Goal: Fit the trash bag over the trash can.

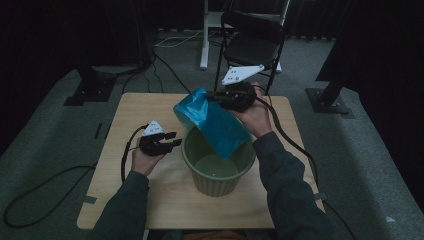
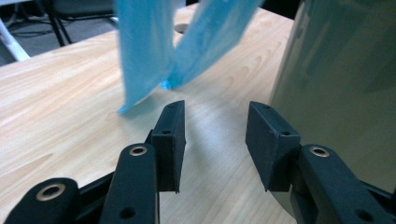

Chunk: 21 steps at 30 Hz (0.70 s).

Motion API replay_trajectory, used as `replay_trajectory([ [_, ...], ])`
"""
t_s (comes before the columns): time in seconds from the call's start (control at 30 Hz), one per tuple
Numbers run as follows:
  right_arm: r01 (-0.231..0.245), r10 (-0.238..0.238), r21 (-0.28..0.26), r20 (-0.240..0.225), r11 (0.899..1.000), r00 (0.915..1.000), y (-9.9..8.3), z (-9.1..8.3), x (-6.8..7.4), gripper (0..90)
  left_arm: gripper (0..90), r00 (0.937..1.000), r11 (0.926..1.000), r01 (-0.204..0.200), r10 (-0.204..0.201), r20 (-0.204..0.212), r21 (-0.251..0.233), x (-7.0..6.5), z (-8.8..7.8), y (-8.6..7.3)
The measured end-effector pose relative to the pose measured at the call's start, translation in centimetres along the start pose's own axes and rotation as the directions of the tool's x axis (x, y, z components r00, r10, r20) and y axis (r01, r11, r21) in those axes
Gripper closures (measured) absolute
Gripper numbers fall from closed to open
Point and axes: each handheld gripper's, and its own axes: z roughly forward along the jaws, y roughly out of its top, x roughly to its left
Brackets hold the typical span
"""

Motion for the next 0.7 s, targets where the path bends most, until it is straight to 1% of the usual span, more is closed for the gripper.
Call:
replay_trajectory([
  [0.1, -0.002, 0.002, 0.0, -0.004, 1.0, 1.0, 0.0, 0.3, 0.1, 89.9, 56.3, 1.0, 0.9998, 0.005, -0.005, -0.009, -0.018, 0.0, -0.3, 0.2],
  [0.33, 0.013, -0.013, 0.021, -0.001, 1.0, 0.9999, -0.6, 0.8, 0.4, 89.9, 54.0, 0.9997, 0.9989, 0.004, -0.006, -0.025, -0.048, 0.0, -0.9, 0.5],
  [0.43, -0.006, 0.006, 0.017, -0.004, 1.0, 1.0, -1.3, 0.9, 0.2, 89.9, 52.5, 0.9992, 0.9977, 0.008, -0.01, -0.039, -0.068, 0.0, -1.2, 0.7],
  [0.5, -0.017, 0.017, 0.027, 0.0, 0.999, 0.9999, -1.8, 0.9, 0.0, 90.0, 52.0, 0.9989, 0.9968, 0.009, -0.012, -0.045, -0.08, 0.0, -1.3, 0.8],
  [0.57, -0.027, 0.027, 0.022, -0.005, 0.999, 0.9996, -2.4, 0.8, -0.2, 89.9, 51.3, 0.9988, 0.9961, 0.003, -0.007, -0.049, -0.088, -0.1, -1.5, 1.0],
  [0.6, -0.036, 0.036, 0.028, -0.005, 0.999, 0.9993, -2.6, 0.8, -0.3, 90.0, 51.1, 0.9985, 0.9958, 0.001, -0.006, -0.054, -0.092, -0.1, -1.5, 1.2],
  [0.63, -0.035, 0.035, 0.034, -0.003, 0.999, 0.9994, -2.9, 0.9, -0.3, 89.9, 50.5, 0.9981, 0.9955, -0.005, -0.001, -0.061, -0.094, -0.1, -1.6, 1.3],
  [0.7, -0.048, 0.049, 0.035, -0.011, 0.998, 0.9988, -3.3, 0.8, -0.4, 89.9, 49.9, 0.998, 0.9945, -0.003, -0.004, -0.063, -0.105, -0.2, -1.8, 1.5],
])
